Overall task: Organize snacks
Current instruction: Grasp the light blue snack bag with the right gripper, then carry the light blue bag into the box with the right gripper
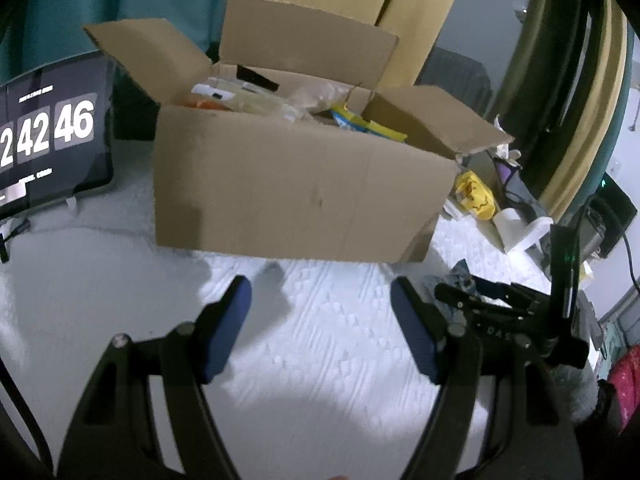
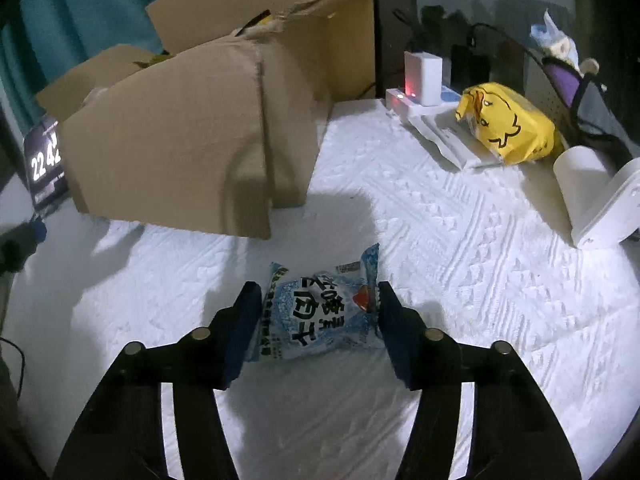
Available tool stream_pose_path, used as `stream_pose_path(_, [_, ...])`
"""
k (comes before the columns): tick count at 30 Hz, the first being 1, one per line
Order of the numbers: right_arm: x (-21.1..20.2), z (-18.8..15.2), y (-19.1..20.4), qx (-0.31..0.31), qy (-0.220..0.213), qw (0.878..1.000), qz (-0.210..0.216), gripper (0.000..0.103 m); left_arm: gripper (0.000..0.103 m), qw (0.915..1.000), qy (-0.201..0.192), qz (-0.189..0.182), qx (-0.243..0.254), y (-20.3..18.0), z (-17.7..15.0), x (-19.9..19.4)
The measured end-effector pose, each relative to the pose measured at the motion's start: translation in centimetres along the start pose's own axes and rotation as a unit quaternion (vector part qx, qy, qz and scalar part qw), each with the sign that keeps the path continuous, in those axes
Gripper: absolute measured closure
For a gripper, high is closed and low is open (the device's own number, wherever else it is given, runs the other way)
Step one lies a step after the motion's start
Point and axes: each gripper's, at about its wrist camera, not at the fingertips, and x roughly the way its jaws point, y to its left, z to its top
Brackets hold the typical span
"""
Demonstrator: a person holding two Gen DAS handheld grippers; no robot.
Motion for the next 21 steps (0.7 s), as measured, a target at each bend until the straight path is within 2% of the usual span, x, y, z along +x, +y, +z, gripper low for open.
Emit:
stream_pose_path(2, [-0.2,-0.2,0.0,0.005,0.001,1.0,0.006,0.047,0.03,1.0,0.002,-0.005,0.003,0.0,-0.4,-0.2])
stream_pose_path(7, [-1.6,-0.5,0.2,0.014,-0.008,1.0,0.007,0.048,0.03,0.9998,0.018,-0.006,0.004,-0.3,-1.9,1.0])
stream_pose_path(13, [-3.4,-0.8,0.1,0.023,-0.019,1.0,0.006,0.048,0.03,0.9971,0.072,-0.02,0.017,-1.8,-4.3,3.8])
stream_pose_path(19, [-4.8,-1.2,-0.9,0.039,-0.026,0.999,0.002,0.048,0.03,0.9948,0.095,-0.011,0.037,-3.6,-6.0,4.2])
stream_pose_path(21, [-5.5,-1.1,-1.1,0.041,-0.032,0.999,0.003,0.048,0.03,0.9938,0.106,-0.024,0.023,-3.7,-5.9,3.8])
